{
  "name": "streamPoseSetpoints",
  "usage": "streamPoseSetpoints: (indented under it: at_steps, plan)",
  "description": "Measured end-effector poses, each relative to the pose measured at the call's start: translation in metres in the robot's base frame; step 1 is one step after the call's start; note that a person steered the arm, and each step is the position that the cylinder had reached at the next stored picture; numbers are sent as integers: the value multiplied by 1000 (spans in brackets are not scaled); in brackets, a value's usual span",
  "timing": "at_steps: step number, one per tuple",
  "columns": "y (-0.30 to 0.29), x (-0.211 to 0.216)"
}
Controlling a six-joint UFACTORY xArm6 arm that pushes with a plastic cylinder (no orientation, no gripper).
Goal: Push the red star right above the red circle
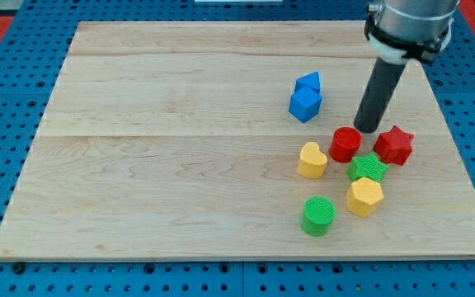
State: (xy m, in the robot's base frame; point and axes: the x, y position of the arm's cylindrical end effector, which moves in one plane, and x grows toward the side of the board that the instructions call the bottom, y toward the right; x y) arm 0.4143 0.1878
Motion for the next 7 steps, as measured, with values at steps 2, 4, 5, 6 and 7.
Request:
streamPoseSetpoints:
  at_steps: [2,4,5,6,7]
  plan:
    - [103,-16]
    - [109,63]
    - [45,69]
    - [11,-2]
    - [0,-32]
